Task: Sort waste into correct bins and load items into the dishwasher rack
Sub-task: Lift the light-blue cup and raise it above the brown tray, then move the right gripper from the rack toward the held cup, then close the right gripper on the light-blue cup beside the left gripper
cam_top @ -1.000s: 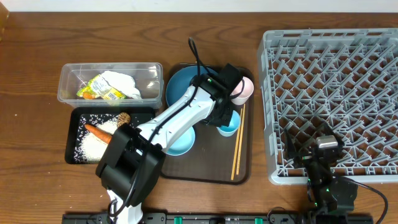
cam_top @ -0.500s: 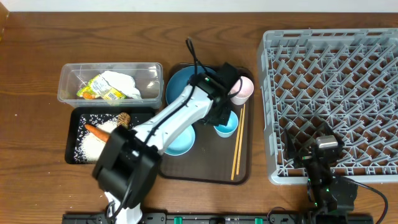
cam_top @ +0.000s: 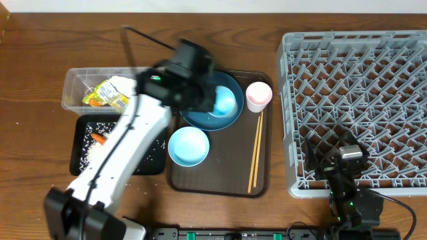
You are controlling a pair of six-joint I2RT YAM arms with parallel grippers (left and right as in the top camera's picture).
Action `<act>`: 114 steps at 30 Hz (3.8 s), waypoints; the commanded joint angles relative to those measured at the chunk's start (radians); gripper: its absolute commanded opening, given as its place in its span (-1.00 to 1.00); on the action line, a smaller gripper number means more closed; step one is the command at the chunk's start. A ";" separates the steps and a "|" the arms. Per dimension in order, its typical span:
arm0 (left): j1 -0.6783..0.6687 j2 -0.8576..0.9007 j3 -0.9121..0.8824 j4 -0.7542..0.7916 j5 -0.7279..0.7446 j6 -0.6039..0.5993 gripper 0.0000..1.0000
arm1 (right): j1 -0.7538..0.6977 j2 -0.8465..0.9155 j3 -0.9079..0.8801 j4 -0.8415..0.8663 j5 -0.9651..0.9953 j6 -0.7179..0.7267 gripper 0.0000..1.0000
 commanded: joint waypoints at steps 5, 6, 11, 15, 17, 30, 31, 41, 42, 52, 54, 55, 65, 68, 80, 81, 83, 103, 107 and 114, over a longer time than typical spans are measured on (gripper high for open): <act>0.246 -0.016 -0.003 0.038 0.573 0.219 -0.87 | 0.005 0.000 -0.001 -0.004 -0.004 -0.012 0.98; 0.275 -0.016 -0.003 0.045 0.645 0.249 -0.88 | 0.005 0.000 -0.001 -0.004 -0.004 -0.012 0.99; 0.404 -0.016 -0.003 0.064 0.936 0.376 -0.88 | 0.005 0.000 -0.001 -0.004 -0.004 -0.013 0.99; 0.460 -0.016 -0.003 0.064 1.032 0.464 -0.88 | 0.005 0.000 -0.001 -0.004 -0.004 -0.013 0.98; 0.468 -0.016 -0.003 0.064 1.041 0.502 -0.88 | 0.005 0.000 -0.001 -0.004 -0.004 -0.013 0.98; 0.468 -0.016 -0.003 0.066 1.039 0.523 -0.87 | 0.005 0.000 -0.001 0.000 -0.023 0.087 0.99; 0.468 -0.016 -0.003 0.067 1.040 0.523 -0.88 | 0.005 0.000 -0.001 0.000 -0.051 0.105 0.98; 0.460 -0.016 -0.003 0.095 1.044 0.482 -0.88 | 0.005 0.066 0.239 -0.126 -0.148 0.127 0.98; 0.454 -0.016 -0.003 0.101 1.044 0.481 -0.88 | 0.005 0.102 0.299 -0.150 -0.153 0.127 0.99; 0.374 -0.014 -0.003 0.325 1.043 0.269 -0.88 | 0.005 0.661 0.897 -0.327 -0.689 0.127 0.98; 0.373 -0.014 -0.003 0.387 1.044 0.203 -0.88 | 0.005 0.768 1.002 -0.370 -0.818 0.127 0.99; 0.373 -0.014 -0.003 0.411 1.044 0.176 -0.88 | 0.005 0.817 1.046 -0.373 -0.900 0.127 0.98; 0.372 -0.010 -0.003 0.457 1.054 -0.051 -0.88 | 0.005 1.030 1.123 -0.272 -1.145 0.036 0.98; 0.372 -0.005 -0.003 0.467 1.055 -0.129 -0.88 | 0.011 1.081 1.123 -0.243 -1.248 -0.053 0.82; 0.321 0.001 -0.003 0.562 1.122 -0.267 -0.88 | 0.103 1.353 1.123 -0.043 -1.310 -0.110 0.72; 0.316 0.003 -0.003 0.566 1.122 -0.265 -0.88 | 0.111 1.377 1.123 -0.010 -1.310 -0.110 0.72; 0.309 0.005 -0.003 0.574 1.122 -0.261 -0.88 | 0.127 1.414 1.123 0.051 -1.310 -0.109 0.72; 0.305 0.042 -0.003 0.576 1.122 -0.214 -0.87 | 0.239 1.519 1.123 0.496 -1.148 0.118 0.75; 0.305 0.042 -0.003 0.576 1.122 -0.214 -0.88 | 0.240 1.519 1.123 0.525 -1.124 0.168 0.68; 0.290 0.042 -0.003 0.576 1.130 -0.187 -0.87 | 0.248 1.519 1.123 0.536 -1.095 0.186 0.63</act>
